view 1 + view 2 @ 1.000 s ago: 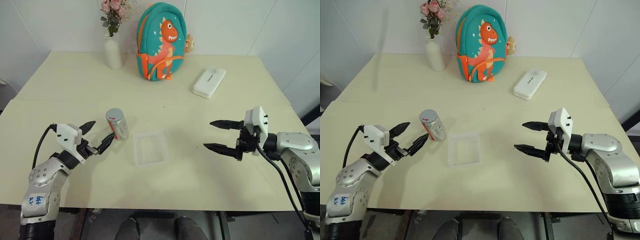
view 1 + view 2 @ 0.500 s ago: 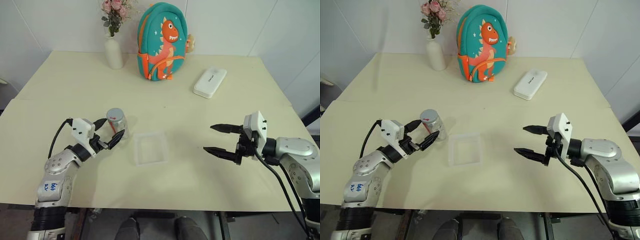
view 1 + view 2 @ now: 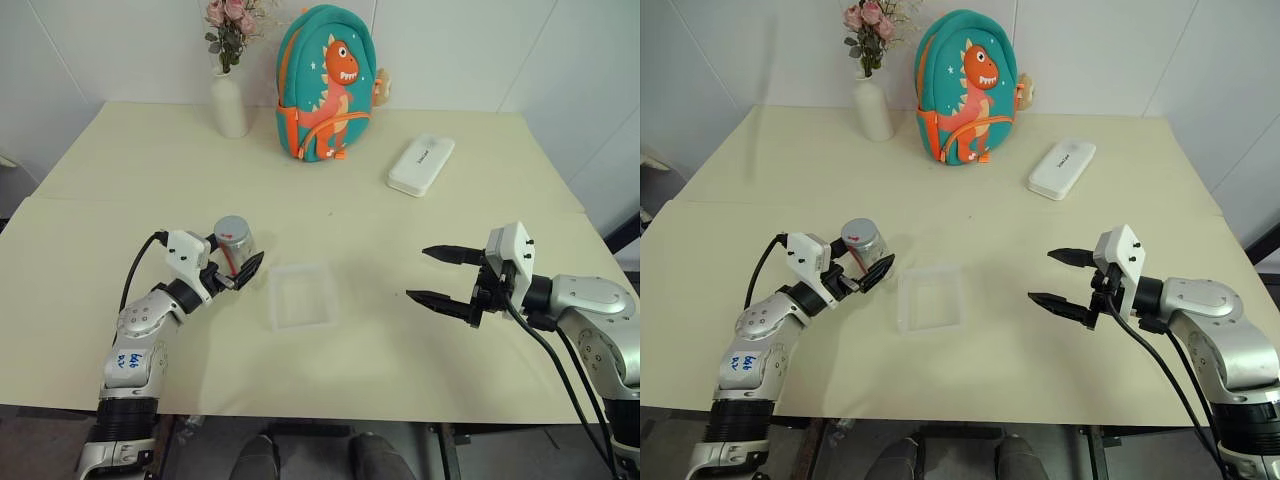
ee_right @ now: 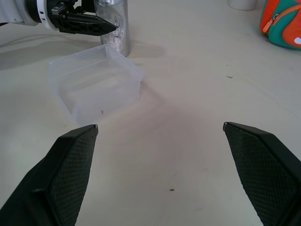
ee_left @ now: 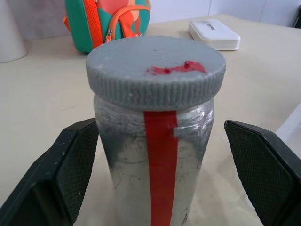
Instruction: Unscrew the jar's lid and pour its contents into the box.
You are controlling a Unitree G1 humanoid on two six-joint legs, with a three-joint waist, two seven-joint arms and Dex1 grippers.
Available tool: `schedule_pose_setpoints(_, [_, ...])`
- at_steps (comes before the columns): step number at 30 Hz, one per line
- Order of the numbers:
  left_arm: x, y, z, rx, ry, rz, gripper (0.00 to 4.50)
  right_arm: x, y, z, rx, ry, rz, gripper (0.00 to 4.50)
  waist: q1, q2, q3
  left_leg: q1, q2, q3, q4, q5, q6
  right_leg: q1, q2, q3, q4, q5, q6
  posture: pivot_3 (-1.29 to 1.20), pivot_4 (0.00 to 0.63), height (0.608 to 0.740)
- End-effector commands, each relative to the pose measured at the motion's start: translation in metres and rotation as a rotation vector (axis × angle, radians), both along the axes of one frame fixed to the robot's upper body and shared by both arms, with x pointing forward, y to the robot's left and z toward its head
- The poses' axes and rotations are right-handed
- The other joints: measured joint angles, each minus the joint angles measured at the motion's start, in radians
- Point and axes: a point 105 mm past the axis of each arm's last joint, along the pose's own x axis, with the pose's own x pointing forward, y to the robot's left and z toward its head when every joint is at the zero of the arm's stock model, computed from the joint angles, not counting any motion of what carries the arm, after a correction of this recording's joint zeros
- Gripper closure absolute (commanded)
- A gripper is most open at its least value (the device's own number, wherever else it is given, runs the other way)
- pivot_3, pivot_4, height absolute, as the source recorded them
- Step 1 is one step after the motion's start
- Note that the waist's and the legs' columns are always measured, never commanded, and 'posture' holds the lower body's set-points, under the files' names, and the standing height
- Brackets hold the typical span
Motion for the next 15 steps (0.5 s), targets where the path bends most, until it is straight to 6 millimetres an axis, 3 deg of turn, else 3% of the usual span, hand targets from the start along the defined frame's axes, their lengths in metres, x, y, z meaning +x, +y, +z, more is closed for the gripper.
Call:
schedule_pose_setpoints(1, [0.0001, 0.0007, 0.0107, 0.009, -0.045, 0.011, 0.03, -0.0030, 0.0001, 0.0111, 0.002, -0.060, 0.002, 0.00, 0.001, 0.000, 0.000, 0.000, 0.000, 0.000, 0.000, 0.000, 0.000, 0.000, 0.000, 0.000, 0.000, 0.000, 0.000, 0.00, 0.150, 0.740])
schedule_pose_setpoints(6, [-0.0011, -0.0013, 0.0115, 0.001, -0.056, -0.002, 0.03, -0.0014, 0.0002, 0.0109, 0.002, -0.064, -0.006, 0.00, 0.006, 0.000, 0.000, 0.000, 0.000, 0.000, 0.000, 0.000, 0.000, 0.000, 0.000, 0.000, 0.000, 0.000, 0.000, 0.00, 0.150, 0.740])
schedule_pose_setpoints(14, [-0.0028, -0.0023, 0.0117, 0.004, -0.058, -0.021, 2.46, -0.0016, 0.0006, 0.0104, 0.000, -0.063, -0.010, 0.00, 0.016, 0.000, 0.000, 0.000, 0.000, 0.000, 0.000, 0.000, 0.000, 0.000, 0.000, 0.000, 0.000, 0.000, 0.000, 0.00, 0.150, 0.740])
schedule_pose_setpoints(15, [-0.0025, -0.0017, 0.0109, 0.006, -0.052, -0.021, 2.53, -0.0017, 0.0010, 0.0102, 0.000, -0.062, -0.009, 0.00, 0.016, 0.000, 0.000, 0.000, 0.000, 0.000, 0.000, 0.000, 0.000, 0.000, 0.000, 0.000, 0.000, 0.000, 0.000, 0.00, 0.150, 0.740])
